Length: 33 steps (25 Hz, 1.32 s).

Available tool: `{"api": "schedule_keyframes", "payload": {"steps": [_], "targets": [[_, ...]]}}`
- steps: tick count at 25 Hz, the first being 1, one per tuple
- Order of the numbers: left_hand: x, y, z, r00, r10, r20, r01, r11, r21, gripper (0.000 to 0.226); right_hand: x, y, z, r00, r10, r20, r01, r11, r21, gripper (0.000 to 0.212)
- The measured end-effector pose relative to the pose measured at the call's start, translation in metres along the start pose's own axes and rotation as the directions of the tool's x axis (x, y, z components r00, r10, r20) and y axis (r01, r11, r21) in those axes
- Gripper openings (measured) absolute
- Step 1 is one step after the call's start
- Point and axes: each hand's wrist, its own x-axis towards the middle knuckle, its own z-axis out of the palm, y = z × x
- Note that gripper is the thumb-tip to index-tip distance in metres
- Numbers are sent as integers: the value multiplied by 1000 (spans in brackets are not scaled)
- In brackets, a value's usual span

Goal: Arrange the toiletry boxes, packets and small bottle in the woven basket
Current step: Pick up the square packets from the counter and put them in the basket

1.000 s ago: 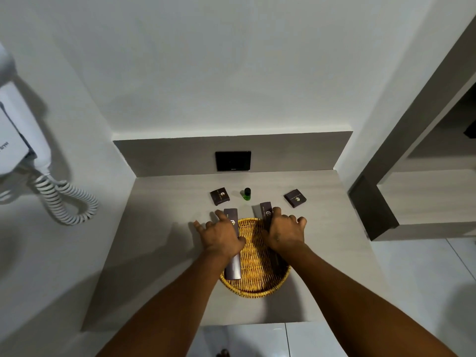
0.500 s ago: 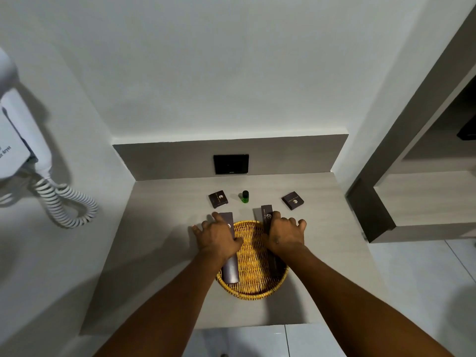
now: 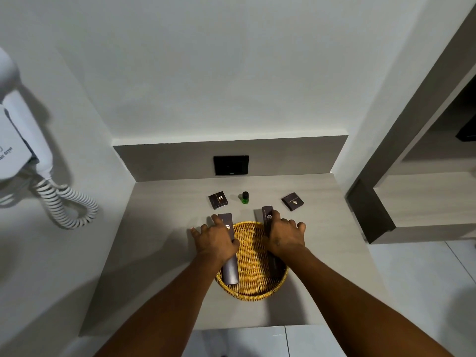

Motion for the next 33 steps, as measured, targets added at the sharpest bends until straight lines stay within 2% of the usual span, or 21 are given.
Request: {"api": "schedule_keyframes", "payload": {"steps": [4,6,9,12,16,19,23,27,30,33], "targets": [[-1,-6,-2,996,0,-84,-3,999,-38,100,3,4,-2,999,20,-31,-19,999,34,66],[3,-13,-8,985,-19,-174,2,995,-96,89,9,11,-7,996,57,-74,-51,995,82,65],[23,-27,-18,964,-22,-267,-24,986,-167,65,26,28,-15,988,118,-97,-102,983,154,53],[57,-39,-23,965,77,-250,-115,983,-142,49,55,43,-25,984,160,-83,-145,976,161,47],[104,-45,-20,975,182,-126,-210,943,-259,55,96,53,-27,981,190,-24,-184,969,167,44],[127,-42,-16,970,236,-55,-242,934,-264,60,117,55,-21,980,201,-8,-197,967,162,39],[144,-38,-13,952,292,-91,-306,923,-234,49,132,54,-9,980,198,0,-196,974,117,32],[149,-35,-10,954,268,-135,-295,918,-263,45,139,58,-3,977,212,-21,-209,971,114,31],[146,-33,-11,969,224,-109,-247,913,-323,46,142,58,-6,971,239,-17,-233,959,164,30],[136,-32,-27,985,111,-133,-161,866,-474,45,136,53,-20,977,211,-24,-201,956,215,35]]}}
